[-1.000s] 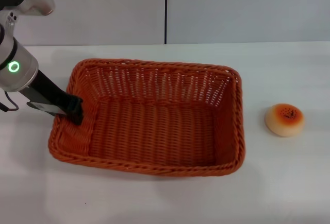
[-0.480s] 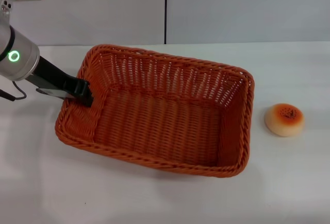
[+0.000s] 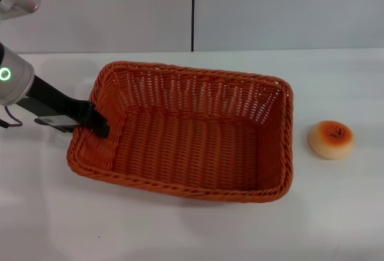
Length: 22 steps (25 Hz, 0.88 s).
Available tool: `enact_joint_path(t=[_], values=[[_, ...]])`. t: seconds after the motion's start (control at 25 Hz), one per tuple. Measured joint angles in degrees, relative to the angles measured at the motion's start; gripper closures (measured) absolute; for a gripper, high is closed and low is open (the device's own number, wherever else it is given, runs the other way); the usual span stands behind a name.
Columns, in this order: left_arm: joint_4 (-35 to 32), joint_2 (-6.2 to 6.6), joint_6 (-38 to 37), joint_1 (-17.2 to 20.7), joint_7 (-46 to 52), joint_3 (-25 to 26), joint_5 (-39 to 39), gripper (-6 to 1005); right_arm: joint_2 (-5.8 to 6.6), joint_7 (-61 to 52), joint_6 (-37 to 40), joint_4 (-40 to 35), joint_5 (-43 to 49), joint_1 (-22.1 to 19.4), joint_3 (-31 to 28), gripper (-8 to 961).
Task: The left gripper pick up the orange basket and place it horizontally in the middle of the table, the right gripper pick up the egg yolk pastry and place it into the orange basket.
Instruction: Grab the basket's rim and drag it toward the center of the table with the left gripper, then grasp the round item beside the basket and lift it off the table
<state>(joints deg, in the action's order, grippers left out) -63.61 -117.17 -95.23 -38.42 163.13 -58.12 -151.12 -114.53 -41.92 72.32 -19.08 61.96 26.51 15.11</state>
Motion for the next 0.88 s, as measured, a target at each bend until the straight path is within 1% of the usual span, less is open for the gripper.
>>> enact_joint_path(t=[0.2, 0.32, 0.44, 0.52, 0.56, 0.64, 0.68, 0.72, 0.76, 0.8, 0.88], values=[[-0.8, 0.60, -1.3, -0.1, -0.8, 2.3, 0.4, 542, -0.02, 0.0, 0.0, 0.0, 0.0, 0.1, 0.0, 437], [-1.8, 0.72, -2.6, -0.4, -2.0, 4.9, 0.7, 455, -0.17, 0.0, 0.0, 0.0, 0.0, 0.1, -0.1, 437], [-2.6, 0.72, -3.4, -0.5, -2.5, 6.1, 0.7, 335, -0.35, 0.0, 0.3, 0.0, 0.0, 0.0, -0.2, 437], [-4.3, 0.72, -5.2, -0.5, -3.8, 8.9, 1.2, 255, -0.45, 0.0, 0.4, 0.0, 0.0, -0.1, -0.2, 437], [-4.3, 0.72, -5.2, -0.5, -3.8, 8.9, 1.2, 253, -0.48, 0.0, 0.4, 0.0, 0.0, -0.2, -0.1, 437], [-6.0, 0.73, -6.5, -0.4, -5.5, 12.0, 2.0, 250, -0.49, -0.3, 0.4, 0.0, 0.0, -0.3, 0.0, 437], [-6.0, 0.73, -6.5, -0.4, -5.5, 12.0, 2.0, 248, -0.49, -0.4, 0.5, -0.1, 0.0, -0.4, 0.1, 437], [-8.8, 0.71, -7.2, 0.6, -8.5, 16.8, 4.6, 246, -0.50, -0.5, 0.5, -0.2, 0.2, -0.5, 0.3, 437], [-8.8, 0.71, -7.2, 0.6, -8.5, 16.8, 4.6, 247, -0.51, -0.6, 0.5, -0.4, 0.4, -0.6, 0.6, 437], [-10.4, 0.61, -6.9, 2.1, -11.4, 20.9, 8.4, 249, -0.56, -0.8, 0.5, -0.8, 0.8, -0.8, 1.0, 437], [-11.0, 0.57, -6.1, 3.7, -14.5, 24.0, 12.2, 251, -0.67, -2.0, 0.3, -2.2, 1.8, -1.3, 2.3, 437]])
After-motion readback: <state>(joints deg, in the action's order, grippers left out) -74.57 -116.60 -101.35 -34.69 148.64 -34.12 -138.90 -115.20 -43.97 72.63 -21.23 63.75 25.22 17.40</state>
